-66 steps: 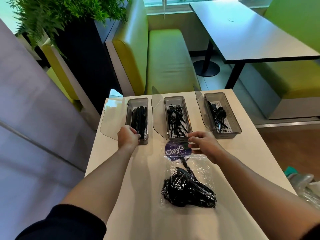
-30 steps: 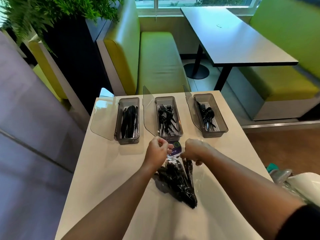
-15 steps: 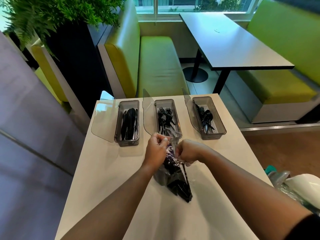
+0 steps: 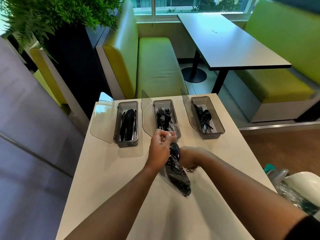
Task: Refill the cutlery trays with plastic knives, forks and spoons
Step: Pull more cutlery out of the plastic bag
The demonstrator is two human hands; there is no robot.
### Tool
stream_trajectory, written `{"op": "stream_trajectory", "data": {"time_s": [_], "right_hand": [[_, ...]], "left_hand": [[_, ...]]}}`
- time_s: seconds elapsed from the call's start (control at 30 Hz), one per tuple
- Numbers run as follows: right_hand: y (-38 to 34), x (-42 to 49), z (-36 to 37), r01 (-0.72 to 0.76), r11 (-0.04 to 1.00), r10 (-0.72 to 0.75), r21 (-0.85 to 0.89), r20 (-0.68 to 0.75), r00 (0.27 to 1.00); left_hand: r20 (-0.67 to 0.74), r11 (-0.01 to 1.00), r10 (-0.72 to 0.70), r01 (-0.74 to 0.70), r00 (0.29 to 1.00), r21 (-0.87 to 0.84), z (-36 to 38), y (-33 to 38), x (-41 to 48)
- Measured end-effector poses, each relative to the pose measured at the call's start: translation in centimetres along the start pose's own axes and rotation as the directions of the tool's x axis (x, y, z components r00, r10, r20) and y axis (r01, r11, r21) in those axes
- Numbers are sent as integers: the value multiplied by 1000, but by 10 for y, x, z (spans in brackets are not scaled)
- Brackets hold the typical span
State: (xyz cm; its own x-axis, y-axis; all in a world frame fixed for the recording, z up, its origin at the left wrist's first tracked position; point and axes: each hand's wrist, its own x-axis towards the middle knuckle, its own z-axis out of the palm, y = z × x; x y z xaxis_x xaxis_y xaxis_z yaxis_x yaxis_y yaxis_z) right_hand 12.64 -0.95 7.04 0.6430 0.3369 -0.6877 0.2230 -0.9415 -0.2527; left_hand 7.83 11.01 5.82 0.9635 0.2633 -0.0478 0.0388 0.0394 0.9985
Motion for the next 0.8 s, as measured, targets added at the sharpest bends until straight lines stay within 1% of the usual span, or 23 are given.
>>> {"op": "stream_trajectory", "data": {"time_s": [0.07, 0.17, 0.2, 0.27, 0.37, 0.43, 0.5, 0.67, 0.8], "right_hand": [[2, 3, 6, 30, 998, -32, 53, 35, 999], [2, 1, 10, 147, 977, -144, 154, -31, 989], [3, 0, 11, 169, 963, -164, 212, -42, 986], [5, 0, 14, 166, 934, -157, 315, -52, 986], [9, 0, 20, 173, 897, -166, 408, -52, 985], [12, -1, 24, 161, 875, -154, 456, -53, 987], [17, 5, 30, 182, 839, -174, 513, -63, 983], [21, 2, 36, 206, 774, -192, 599, -88, 978], [31, 8, 46, 169, 726, -142, 666, -95, 985]], "left_hand": [[19, 999, 33, -33, 999, 6, 5, -1, -2], [53, 996, 82, -83, 995, 13, 9, 1, -5], [72, 996, 92, -94, 993, 13, 11, 3, -6], [123, 994, 107, -110, 987, 18, 14, 7, -9], [187, 991, 126, -133, 974, 31, 16, 10, -13], [207, 989, 135, -145, 969, 34, 17, 10, -14], [217, 990, 131, -141, 967, 30, 15, 10, -13], [284, 992, 102, -121, 953, 48, 2, 7, -8], [324, 989, 54, -95, 945, 112, -20, 4, 1]]}}
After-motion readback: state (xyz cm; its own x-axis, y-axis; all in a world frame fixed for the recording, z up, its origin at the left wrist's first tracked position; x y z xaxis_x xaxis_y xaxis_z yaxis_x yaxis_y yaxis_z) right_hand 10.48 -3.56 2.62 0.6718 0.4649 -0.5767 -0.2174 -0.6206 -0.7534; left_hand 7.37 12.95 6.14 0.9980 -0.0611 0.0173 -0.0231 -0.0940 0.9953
